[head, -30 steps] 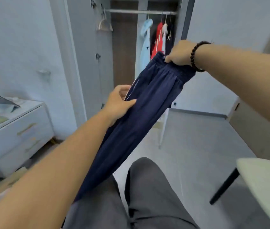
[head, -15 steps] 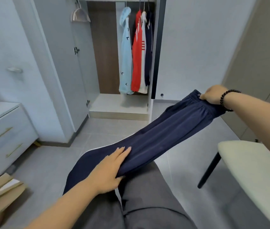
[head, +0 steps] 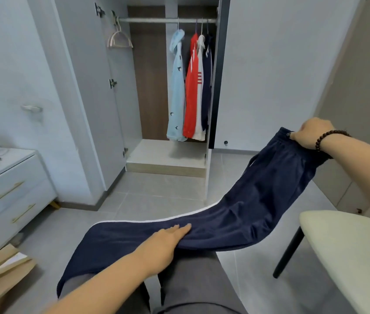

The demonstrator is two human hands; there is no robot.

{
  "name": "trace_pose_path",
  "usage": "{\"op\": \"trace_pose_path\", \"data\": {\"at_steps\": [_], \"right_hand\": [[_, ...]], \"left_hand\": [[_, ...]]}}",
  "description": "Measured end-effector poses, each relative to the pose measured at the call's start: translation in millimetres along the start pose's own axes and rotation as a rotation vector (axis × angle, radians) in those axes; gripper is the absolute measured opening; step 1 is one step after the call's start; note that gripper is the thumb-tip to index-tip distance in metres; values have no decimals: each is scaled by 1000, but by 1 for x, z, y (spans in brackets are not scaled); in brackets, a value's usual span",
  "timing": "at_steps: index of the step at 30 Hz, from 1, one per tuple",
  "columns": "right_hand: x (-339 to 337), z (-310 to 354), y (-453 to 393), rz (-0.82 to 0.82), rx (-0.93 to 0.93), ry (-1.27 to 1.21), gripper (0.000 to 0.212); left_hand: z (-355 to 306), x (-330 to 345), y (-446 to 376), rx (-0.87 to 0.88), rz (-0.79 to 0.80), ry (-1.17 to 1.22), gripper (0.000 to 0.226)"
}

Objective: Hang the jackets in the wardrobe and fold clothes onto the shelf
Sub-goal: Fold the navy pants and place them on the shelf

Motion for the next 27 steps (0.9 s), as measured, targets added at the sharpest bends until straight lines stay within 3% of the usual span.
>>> {"op": "trace_pose_path", "data": {"at_steps": [6,10,12,15,17,19,24,27], "right_hand": [[-34,35,-5,-25,-61,48,46],[-32,83,4,27,-126,25,45],[-29,112,12,62,-163,2,44],[-23,161,28,96,-240,-77,41],[-20,197,39,93,-287,-134,23],[-14,235,50,146,-336,-157,42],[-10,333,86,232,-529,-110,35],[-7,392,120,281,-642,-115,31]], "left_hand": [[-53,43,-12,22,176,17,63],[-41,42,-6,-58,266,321,84],[-15,19,-7,-144,114,539,76],[56,-28,0,-317,-236,669,46],[111,-55,19,-459,-433,730,34],[162,-74,45,-599,-565,758,30],[262,-70,116,-994,-695,828,23],[293,-32,150,-1223,-560,886,15]]}}
Point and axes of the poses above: each hand's wrist, its own y-axis away from the middle knuckle, its own x-axis out of the palm, z = x × y, the point moved 8 cm from there along -y, towards the middle knuckle, and after that the axes turned 14 degrees about -z, right-handed, at the moved point
